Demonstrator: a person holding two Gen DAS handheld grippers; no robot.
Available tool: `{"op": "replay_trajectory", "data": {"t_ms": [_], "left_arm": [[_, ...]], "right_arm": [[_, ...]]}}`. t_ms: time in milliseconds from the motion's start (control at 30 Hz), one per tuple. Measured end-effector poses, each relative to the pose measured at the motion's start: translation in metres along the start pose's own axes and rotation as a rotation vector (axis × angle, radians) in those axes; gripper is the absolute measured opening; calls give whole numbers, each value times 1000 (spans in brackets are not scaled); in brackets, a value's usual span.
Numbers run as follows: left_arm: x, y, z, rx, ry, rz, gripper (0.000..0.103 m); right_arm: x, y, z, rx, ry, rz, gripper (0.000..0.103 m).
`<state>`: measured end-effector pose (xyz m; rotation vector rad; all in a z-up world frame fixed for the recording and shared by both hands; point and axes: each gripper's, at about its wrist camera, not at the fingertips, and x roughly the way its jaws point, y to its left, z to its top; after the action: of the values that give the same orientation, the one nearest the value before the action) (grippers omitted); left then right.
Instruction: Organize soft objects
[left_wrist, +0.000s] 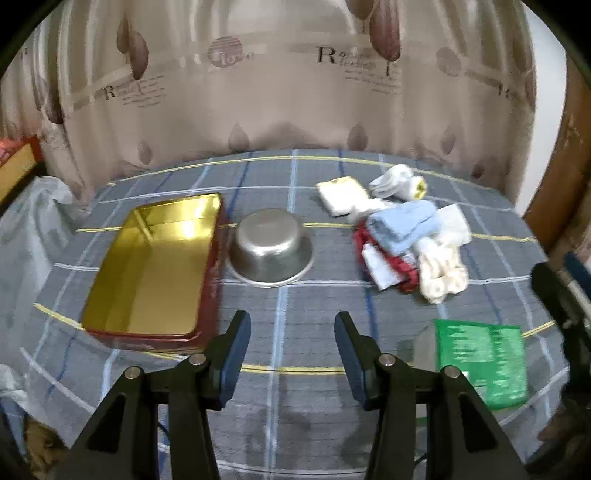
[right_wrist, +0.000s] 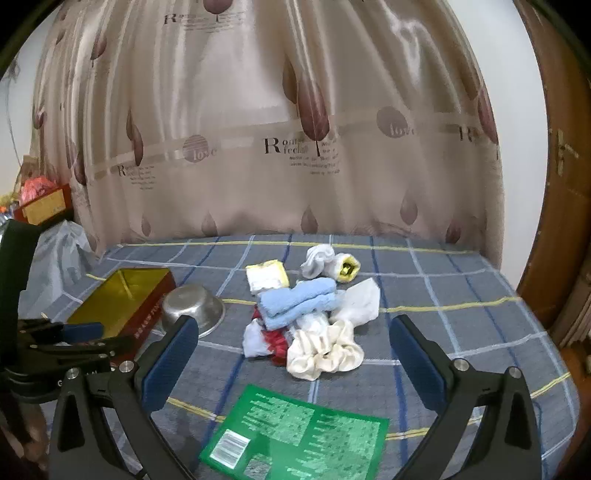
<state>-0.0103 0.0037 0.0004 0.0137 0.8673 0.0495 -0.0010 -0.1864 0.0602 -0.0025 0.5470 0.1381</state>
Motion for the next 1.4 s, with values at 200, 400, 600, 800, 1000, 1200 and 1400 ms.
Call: {"op": "replay_trajectory", "data": {"t_ms": [200,400,600,800,1000,1200,1400], "left_arm": [[-1,7,-1,-36,9,1,48],[0,9,-1,-39,14,9,48],[0,10,-1,-45,10,13,48],[0,11,-1,-37,13,20,48],[0,9,-1,-32,5,25,48],[-1,8,-2,-24,2,29,48],[-2,7,-3,-13,1,34,48]], "right_arm": [[3,1,-3,-7,-2,20,102],[8,2,-7,-5,19,31,102],[8,3,-8,-6,19,21,102],[9,4,-9,-24,26,-12,102],[8,6,-9,-34,25,-19,102],[8,6,-8,-36,24,-24,102],[8,6,-9,-36,24,-22,102]]}}
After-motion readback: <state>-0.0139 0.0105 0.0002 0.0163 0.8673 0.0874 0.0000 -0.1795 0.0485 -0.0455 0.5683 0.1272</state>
